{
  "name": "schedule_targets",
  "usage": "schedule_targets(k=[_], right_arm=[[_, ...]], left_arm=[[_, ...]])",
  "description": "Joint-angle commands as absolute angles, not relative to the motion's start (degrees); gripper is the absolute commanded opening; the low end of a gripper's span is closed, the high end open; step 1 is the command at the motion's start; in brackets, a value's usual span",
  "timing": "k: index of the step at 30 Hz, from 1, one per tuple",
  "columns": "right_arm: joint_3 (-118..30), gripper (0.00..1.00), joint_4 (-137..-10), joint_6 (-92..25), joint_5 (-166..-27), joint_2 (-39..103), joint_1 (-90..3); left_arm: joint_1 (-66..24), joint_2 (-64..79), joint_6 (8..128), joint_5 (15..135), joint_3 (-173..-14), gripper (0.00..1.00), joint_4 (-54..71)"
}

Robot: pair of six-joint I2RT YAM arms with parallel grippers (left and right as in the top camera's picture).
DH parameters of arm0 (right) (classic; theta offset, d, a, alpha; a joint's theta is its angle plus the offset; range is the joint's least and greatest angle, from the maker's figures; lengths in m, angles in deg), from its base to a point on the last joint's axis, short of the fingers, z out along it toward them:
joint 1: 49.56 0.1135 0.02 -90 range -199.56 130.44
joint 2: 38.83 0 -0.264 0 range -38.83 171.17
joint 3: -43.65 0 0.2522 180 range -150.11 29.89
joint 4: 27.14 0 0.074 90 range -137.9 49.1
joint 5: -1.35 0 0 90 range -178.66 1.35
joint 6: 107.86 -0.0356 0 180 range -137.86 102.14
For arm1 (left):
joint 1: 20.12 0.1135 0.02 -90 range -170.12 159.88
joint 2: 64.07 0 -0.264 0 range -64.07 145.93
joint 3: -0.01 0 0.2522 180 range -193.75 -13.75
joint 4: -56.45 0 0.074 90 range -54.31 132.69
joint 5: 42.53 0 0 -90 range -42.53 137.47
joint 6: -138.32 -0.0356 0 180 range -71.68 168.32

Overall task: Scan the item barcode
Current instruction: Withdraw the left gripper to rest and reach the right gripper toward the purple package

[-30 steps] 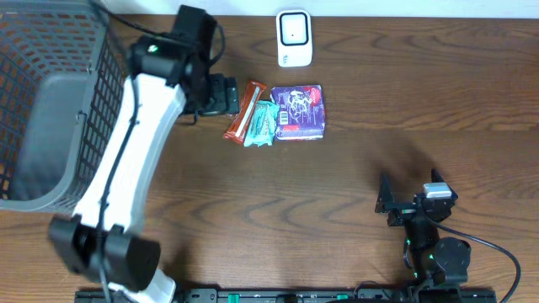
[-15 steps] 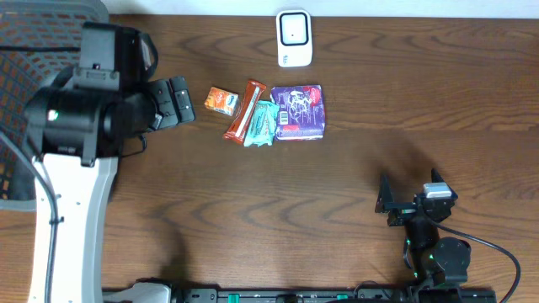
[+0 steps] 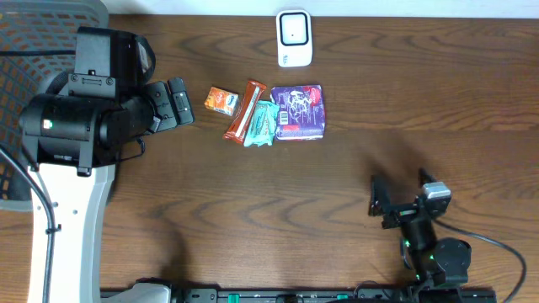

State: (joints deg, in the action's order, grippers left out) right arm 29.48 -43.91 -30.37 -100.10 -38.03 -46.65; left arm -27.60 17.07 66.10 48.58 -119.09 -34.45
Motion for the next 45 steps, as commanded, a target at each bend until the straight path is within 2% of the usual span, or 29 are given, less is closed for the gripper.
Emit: schedule_targets(k=[1, 7, 12, 14, 17, 21, 26, 28, 30, 33, 38, 44, 45], right_arm=[[29.53, 0.99, -43.45, -56.88, -121.60, -38.19, -46.73], [29.53, 0.99, -40.89, -74.91, -124.62, -38.19, -46.73], [29.31, 0.99, -16.41, -76.34, -125.54, -38.16, -46.75], [27.56, 0.99, -12.87, -76.62, -121.43, -38.16, -46.75], [21.48, 0.99, -19.49, -73.30, -115.83, -36.72, -46.91], [9.05, 0.99, -33.50, -56.29, -115.59, -28.94, -46.95], [-14.36, 0.99, -59.99, -32.80, -115.44, -7.72, -46.95], [-22.03, 0.99, -69.52, -29.74, -114.09, -0.22, -46.95], [-35.02, 0.99, -85.04, -26.85, -114.37, 13.81, -46.89], [-43.91, 0.99, -93.78, -24.62, -117.41, 24.39, -46.89], [-48.89, 0.99, -96.69, -27.53, -118.48, 35.43, -46.89], [-48.81, 0.99, -89.59, -25.28, -120.71, 45.83, -45.12], [-48.81, 0.97, -88.45, -25.30, -120.73, 47.78, -44.66]], left_arm=[[-27.36, 17.20, 66.16, 47.86, -119.39, 0.98, -34.65], [-27.36, 17.20, 66.16, 47.86, -119.39, 0.98, -34.65], [-27.36, 17.20, 66.16, 47.86, -119.39, 0.98, -34.65], [-27.36, 17.20, 66.16, 47.86, -119.39, 0.98, -34.65], [-27.36, 17.20, 66.16, 47.86, -119.39, 0.98, -34.65], [-27.36, 17.20, 66.16, 47.86, -119.39, 0.98, -34.65], [-27.36, 17.20, 66.16, 47.86, -119.39, 0.98, -34.65], [-27.36, 17.20, 66.16, 47.86, -119.39, 0.98, -34.65], [-27.36, 17.20, 66.16, 47.86, -119.39, 0.98, -34.65], [-27.36, 17.20, 66.16, 47.86, -119.39, 0.98, -34.65], [-27.36, 17.20, 66.16, 47.86, -119.39, 0.98, -34.65], [-27.36, 17.20, 66.16, 47.86, -119.39, 0.98, -34.65], [-27.36, 17.20, 66.16, 47.86, -119.39, 0.98, -34.65]])
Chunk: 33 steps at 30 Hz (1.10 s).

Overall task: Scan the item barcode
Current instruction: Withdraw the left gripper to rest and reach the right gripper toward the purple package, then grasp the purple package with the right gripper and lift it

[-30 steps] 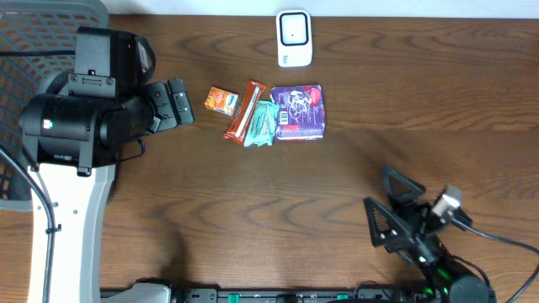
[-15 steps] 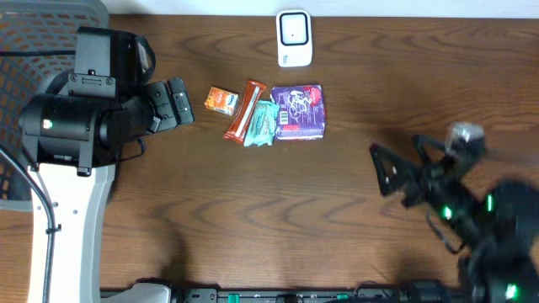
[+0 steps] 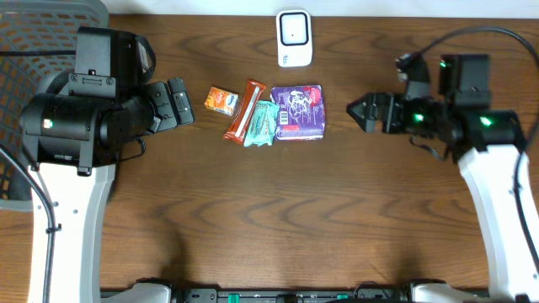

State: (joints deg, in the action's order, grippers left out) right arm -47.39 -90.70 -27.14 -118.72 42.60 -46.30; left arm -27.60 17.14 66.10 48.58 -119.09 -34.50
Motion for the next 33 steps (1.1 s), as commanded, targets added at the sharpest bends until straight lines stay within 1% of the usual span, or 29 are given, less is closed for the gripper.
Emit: schedule_targets(k=[1, 5, 7, 12, 13, 18, 20, 22, 23, 25, 26, 27, 33], right_arm=[[-48.81, 0.95, -87.23, -25.30, -120.71, 50.01, -44.15], [-48.81, 0.94, -81.96, -25.30, -121.84, 59.19, -43.45], [-48.81, 0.89, -78.83, -25.80, -124.56, 63.10, -43.56], [-48.81, 0.84, -69.02, -28.27, -133.32, 72.78, -43.56], [-48.81, 0.82, -67.36, -29.12, -133.84, 74.60, -43.56], [-48.81, 0.82, -63.31, -30.68, -134.48, 81.24, -43.39], [-48.81, 0.78, -62.48, -30.68, -134.46, 83.60, -43.00], [-48.81, 0.68, -62.00, -30.68, -134.41, 85.68, -42.73], [-48.81, 0.61, -61.89, -30.68, -134.43, 86.51, -42.71], [-48.81, 0.34, -62.16, -30.68, -134.43, 87.49, -42.80], [-48.81, 0.16, -62.44, -30.68, -134.46, 87.53, -42.97], [-48.83, 0.01, -62.53, -30.68, -134.46, 87.49, -43.19], [-51.12, 0.01, -65.96, -31.09, -134.17, 82.07, -46.23]], left_arm=[[-27.36, 17.20, 66.16, 47.86, -119.39, 0.98, -34.65], [-27.36, 17.20, 66.16, 47.86, -119.39, 0.98, -34.65], [-27.36, 17.20, 66.16, 47.86, -119.39, 0.98, -34.65], [-27.36, 17.20, 66.16, 47.86, -119.39, 0.98, -34.65], [-27.36, 17.20, 66.16, 47.86, -119.39, 0.98, -34.65], [-27.36, 17.20, 66.16, 47.86, -119.39, 0.98, -34.65], [-27.36, 17.20, 66.16, 47.86, -119.39, 0.98, -34.65], [-27.36, 17.20, 66.16, 47.86, -119.39, 0.98, -34.65], [-27.36, 17.20, 66.16, 47.86, -119.39, 0.98, -34.65], [-27.36, 17.20, 66.16, 47.86, -119.39, 0.98, -34.65], [-27.36, 17.20, 66.16, 47.86, -119.39, 0.98, -34.65], [-27.36, 17.20, 66.16, 47.86, -119.39, 0.98, -34.65], [-27.36, 17.20, 66.16, 47.86, -119.39, 0.98, -34.65]])
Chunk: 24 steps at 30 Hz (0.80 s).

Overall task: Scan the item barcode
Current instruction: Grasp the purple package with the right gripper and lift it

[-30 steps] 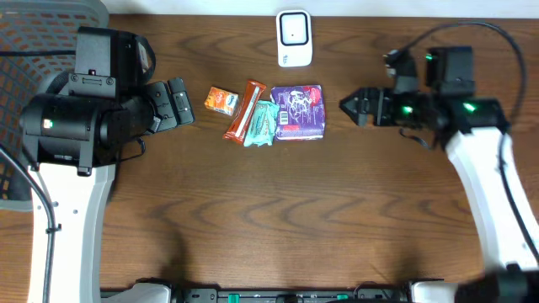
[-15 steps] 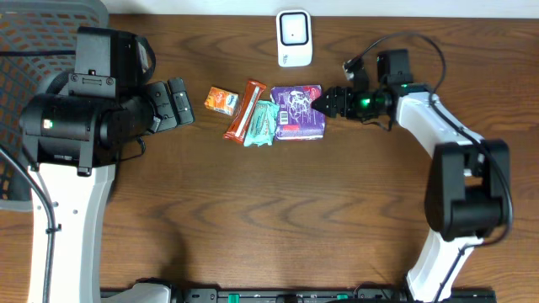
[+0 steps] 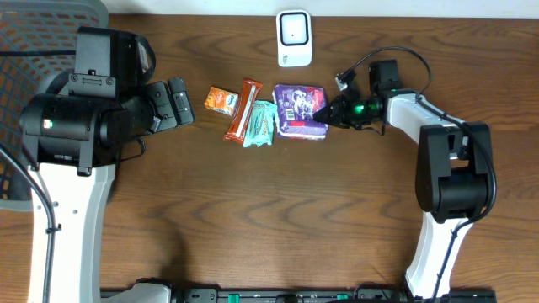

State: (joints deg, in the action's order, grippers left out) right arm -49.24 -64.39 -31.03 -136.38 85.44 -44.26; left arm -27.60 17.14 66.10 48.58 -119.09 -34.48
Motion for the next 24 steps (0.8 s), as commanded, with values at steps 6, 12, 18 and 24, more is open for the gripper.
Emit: schedule_targets(k=[6, 12, 18, 24], right_arm=[[-58.69, 0.01, -84.01, -30.63, -102.15, 69.24, -48.02], [-60.15, 0.01, -95.99, -32.93, -56.51, 61.39, -44.77], [-57.20, 0.01, -100.23, -32.14, -37.65, 65.52, -43.13], [-57.11, 0.01, -103.07, -32.16, -42.11, 73.87, -39.00]], left_arm=[[-27.36, 17.20, 66.16, 47.86, -119.39, 0.98, -34.65], [-27.36, 17.20, 66.16, 47.86, -119.39, 0.98, -34.65], [-27.36, 17.20, 66.16, 47.86, -119.39, 0.98, -34.65], [-27.36, 17.20, 66.16, 47.86, -119.39, 0.98, -34.65]])
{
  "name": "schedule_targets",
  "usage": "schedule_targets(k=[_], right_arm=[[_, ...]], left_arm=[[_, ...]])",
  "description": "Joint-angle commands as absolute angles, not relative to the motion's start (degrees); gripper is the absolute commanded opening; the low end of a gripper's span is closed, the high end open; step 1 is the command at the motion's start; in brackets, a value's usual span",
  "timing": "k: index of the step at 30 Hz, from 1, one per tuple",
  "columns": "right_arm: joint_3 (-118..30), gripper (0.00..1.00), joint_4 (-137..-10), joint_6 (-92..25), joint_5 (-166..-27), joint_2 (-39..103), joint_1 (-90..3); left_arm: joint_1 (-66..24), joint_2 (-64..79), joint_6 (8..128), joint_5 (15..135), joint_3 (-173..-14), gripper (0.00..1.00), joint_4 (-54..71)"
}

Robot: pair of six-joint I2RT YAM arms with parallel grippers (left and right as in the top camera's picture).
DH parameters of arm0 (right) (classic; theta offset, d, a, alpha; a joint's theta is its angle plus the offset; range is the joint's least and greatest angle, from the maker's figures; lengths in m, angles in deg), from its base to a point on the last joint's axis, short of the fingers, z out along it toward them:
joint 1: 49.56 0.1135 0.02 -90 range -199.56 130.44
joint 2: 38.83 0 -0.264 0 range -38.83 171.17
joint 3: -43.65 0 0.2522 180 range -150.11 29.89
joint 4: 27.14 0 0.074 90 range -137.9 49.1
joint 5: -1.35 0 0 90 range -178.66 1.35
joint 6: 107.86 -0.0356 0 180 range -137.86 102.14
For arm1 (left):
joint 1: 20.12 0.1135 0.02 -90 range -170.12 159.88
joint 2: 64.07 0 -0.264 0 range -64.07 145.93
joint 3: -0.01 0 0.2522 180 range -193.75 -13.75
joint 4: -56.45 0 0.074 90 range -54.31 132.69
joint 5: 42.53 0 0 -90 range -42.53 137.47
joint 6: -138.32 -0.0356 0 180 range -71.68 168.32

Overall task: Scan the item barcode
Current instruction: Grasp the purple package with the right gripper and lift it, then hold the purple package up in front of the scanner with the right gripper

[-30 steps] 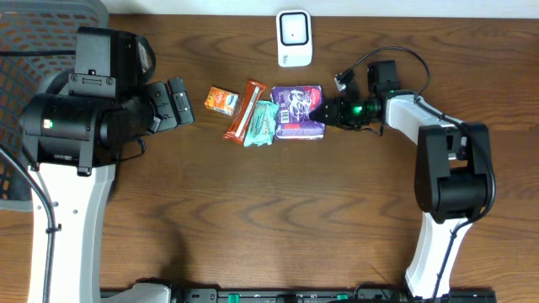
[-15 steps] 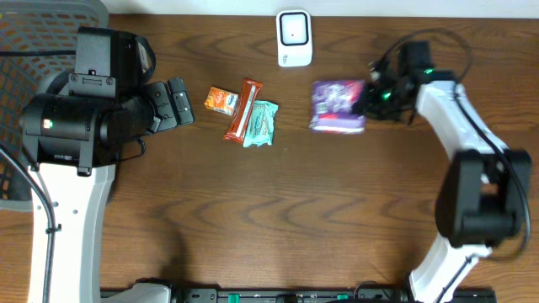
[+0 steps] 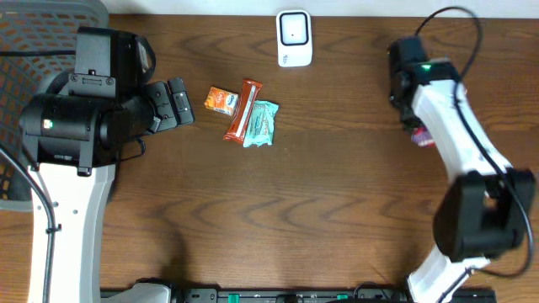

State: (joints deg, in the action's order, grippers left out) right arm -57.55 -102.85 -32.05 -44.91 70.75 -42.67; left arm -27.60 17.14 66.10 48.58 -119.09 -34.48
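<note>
The white barcode scanner (image 3: 294, 38) stands at the table's far edge. My right arm reaches up the right side, its wrist at the upper right. My right gripper (image 3: 420, 132) is mostly hidden under the arm; a pink-purple sliver of the purple packet (image 3: 424, 138) shows there, held off the table to the right of the scanner. My left gripper (image 3: 178, 102) hovers open left of the snacks, holding nothing.
An orange packet (image 3: 221, 100), a red bar (image 3: 243, 109) and a teal packet (image 3: 261, 124) lie together left of centre. A grey mesh basket (image 3: 34, 34) sits at the far left corner behind the left arm.
The purple packet has left its spot beside the teal packet. My right gripper, then at the packet's right edge, is now off to the right with the packet under it.
My right arm first rested folded at the near right. Then it was stretched out with its gripper open to the right of the purple packet. Then the gripper was at the packet's edge, and now the packet is lifted away. The left arm never moved.
</note>
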Motion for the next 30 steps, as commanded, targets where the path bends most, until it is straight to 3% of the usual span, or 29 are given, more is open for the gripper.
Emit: schedule_targets(k=[1, 2, 4, 5, 10, 16, 19, 20, 21, 24, 30], right_arm=[[-57.11, 0.02, -102.81, -32.16, -42.66, 74.92, -37.49], [-57.11, 0.11, -101.80, -32.16, -43.31, 76.08, -35.02], [-57.11, 0.40, -99.36, -32.07, -45.02, 76.61, -31.39], [-57.16, 0.50, -97.46, -31.53, -47.18, 76.61, -29.33], [-65.11, 0.57, -93.74, -29.82, -59.97, 76.50, -20.72], [-83.47, 0.70, -100.21, -30.24, -64.89, 76.50, -20.77], [-90.51, 0.76, -107.55, -30.24, -65.15, 76.50, -24.83], [-91.91, 0.87, -110.85, -30.04, -67.86, 76.50, -28.88], [-91.95, 0.92, -112.06, -29.45, -70.09, 76.50, -31.13], [-91.03, 0.96, -116.01, -27.83, -81.61, 77.11, -40.55], [-83.32, 0.88, -117.04, -17.52, -111.11, 79.97, -56.85]], left_arm=[[-27.36, 17.20, 66.16, 47.86, -119.39, 0.98, -34.65], [-27.36, 17.20, 66.16, 47.86, -119.39, 0.98, -34.65], [-27.36, 17.20, 66.16, 47.86, -119.39, 0.98, -34.65], [-27.36, 17.20, 66.16, 47.86, -119.39, 0.98, -34.65], [-27.36, 17.20, 66.16, 47.86, -119.39, 0.98, -34.65], [-27.36, 17.20, 66.16, 47.86, -119.39, 0.98, -34.65], [-27.36, 17.20, 66.16, 47.86, -119.39, 0.98, -34.65], [-27.36, 17.20, 66.16, 47.86, -119.39, 0.98, -34.65], [-27.36, 17.20, 66.16, 47.86, -119.39, 0.98, -34.65], [-27.36, 17.20, 66.16, 47.86, -119.39, 0.98, -34.65], [-27.36, 17.20, 66.16, 47.86, -119.39, 0.98, -34.65]])
